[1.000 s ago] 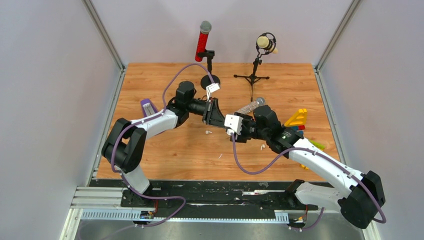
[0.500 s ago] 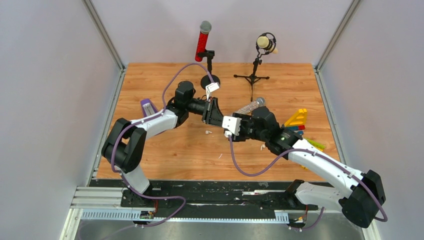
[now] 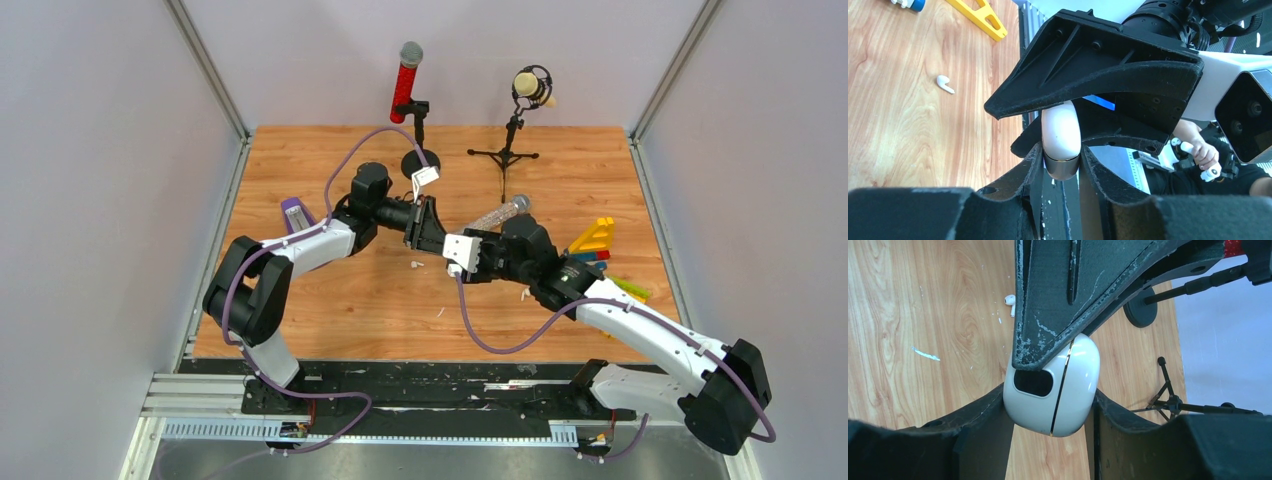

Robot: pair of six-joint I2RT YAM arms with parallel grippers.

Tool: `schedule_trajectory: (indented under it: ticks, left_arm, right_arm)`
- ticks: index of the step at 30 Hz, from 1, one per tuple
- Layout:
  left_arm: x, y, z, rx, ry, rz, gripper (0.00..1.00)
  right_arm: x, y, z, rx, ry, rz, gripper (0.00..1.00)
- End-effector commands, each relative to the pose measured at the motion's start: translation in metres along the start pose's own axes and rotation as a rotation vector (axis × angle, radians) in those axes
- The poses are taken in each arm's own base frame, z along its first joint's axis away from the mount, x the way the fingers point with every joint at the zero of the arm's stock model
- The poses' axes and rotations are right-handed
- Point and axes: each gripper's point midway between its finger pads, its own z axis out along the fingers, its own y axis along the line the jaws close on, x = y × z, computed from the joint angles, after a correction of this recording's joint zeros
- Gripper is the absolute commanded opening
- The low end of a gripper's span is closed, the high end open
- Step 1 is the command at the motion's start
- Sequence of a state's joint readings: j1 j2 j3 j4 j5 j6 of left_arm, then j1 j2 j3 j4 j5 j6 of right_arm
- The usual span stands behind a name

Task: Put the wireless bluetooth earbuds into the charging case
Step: Pass from the left arm to the right

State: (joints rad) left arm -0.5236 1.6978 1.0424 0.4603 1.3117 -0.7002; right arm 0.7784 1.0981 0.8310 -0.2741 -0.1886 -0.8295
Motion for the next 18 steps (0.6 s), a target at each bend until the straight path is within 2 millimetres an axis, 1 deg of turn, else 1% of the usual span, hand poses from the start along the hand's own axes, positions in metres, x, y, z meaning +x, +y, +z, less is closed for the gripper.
schedule_trajectory:
  ticks: [1, 4, 5, 9, 12, 15, 18]
  left_arm:
    - [-0.0096, 0.0042, -0.0011, -0.046, -0.027, 0.04, 0.4]
    - [-0.0094, 0.0061, -0.0013, -0.059, -0.024, 0.053, 0.43]
    - [-0.0086, 0.0073, -0.0015, -0.066, -0.024, 0.047, 0.47]
    - [-0.0089, 0.0077, -0.0022, -0.079, -0.027, 0.06, 0.56]
    - [-0.0094, 0.0069, -0.0024, -0.08, -0.027, 0.067, 0.57]
    - [-0.0097, 0.0071, -0.0024, -0.083, -0.029, 0.071, 0.61]
    - [-0.0098, 0.007, -0.0026, -0.084, -0.029, 0.076, 0.61]
  right_arm:
    - [-0.025, -0.0058, -0.0019, 0.009, -0.076, -0.035, 0.32]
    - [-0.0256, -0.0068, -0.0011, 0.012, -0.073, -0.029, 0.32]
    - [-0.0254, -0.007, -0.001, 0.013, -0.071, -0.025, 0.31]
    - [-0.0263, -0.0067, -0.0003, 0.009, -0.073, -0.016, 0.31]
    - [-0.0263, -0.0046, 0.0015, 0.001, -0.072, -0.017, 0.31]
    - [-0.0264, -0.0028, 0.0037, -0.006, -0.069, -0.017, 0.31]
    - [-0.0248, -0.0027, 0.0067, -0.007, -0.058, -0.015, 0.31]
